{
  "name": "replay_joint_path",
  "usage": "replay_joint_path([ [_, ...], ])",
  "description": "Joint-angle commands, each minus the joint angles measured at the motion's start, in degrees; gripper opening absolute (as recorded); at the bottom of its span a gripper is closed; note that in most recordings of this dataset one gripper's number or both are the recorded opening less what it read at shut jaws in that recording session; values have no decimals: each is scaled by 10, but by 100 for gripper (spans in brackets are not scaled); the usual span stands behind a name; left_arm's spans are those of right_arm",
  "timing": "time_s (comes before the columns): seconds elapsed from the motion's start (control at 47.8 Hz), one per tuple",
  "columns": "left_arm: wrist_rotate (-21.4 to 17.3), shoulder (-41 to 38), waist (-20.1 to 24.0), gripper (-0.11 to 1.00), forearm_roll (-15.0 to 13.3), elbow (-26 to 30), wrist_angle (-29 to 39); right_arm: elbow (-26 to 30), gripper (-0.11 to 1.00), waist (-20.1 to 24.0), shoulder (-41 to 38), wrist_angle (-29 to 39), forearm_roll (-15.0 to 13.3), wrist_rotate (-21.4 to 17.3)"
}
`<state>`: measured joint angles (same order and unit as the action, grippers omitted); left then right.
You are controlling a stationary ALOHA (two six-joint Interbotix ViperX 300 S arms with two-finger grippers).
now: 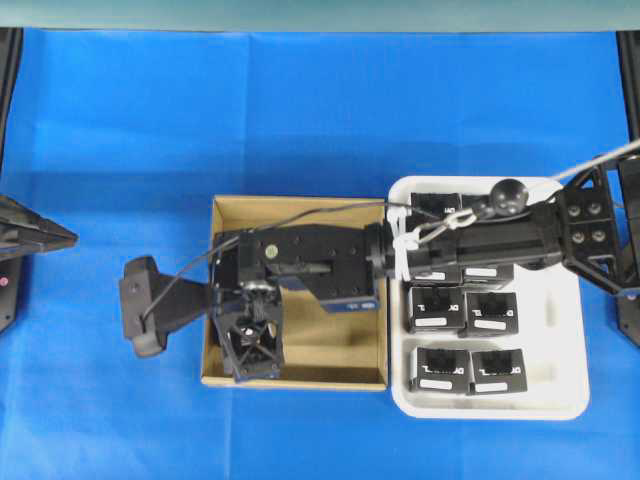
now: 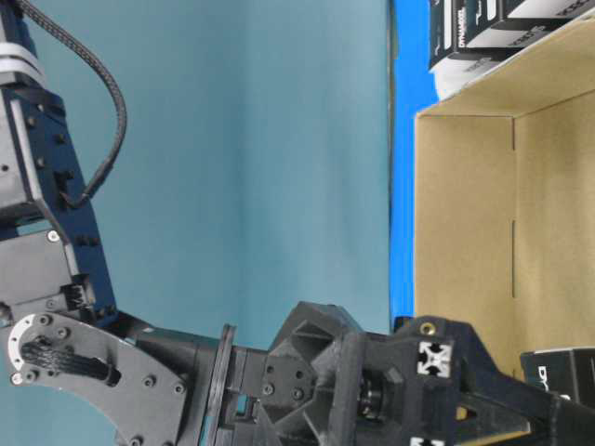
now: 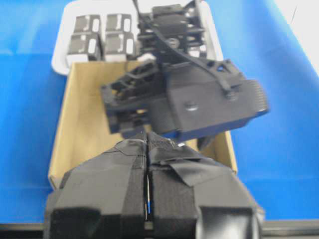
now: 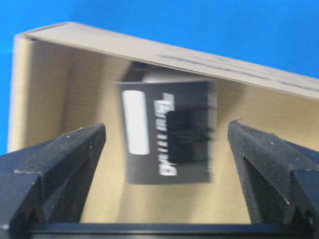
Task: Pick the box from inside the cardboard box.
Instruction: 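Close the right gripper on the servo box and lift it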
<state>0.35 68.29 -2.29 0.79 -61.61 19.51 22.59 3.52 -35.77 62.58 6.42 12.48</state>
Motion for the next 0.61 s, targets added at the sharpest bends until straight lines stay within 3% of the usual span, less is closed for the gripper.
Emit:
replay_joint_path([
  [0.0,1,-8,0,-7,2,11,-4,2,99,0,-2,-4,2,2],
  [0.334,1,-8,0,-7,2,11,-3,2,99,4,-38,-18,2,11],
  [0.585,1,-8,0,-7,2,11,-3,0,99,6,-52,-29,13,-6],
])
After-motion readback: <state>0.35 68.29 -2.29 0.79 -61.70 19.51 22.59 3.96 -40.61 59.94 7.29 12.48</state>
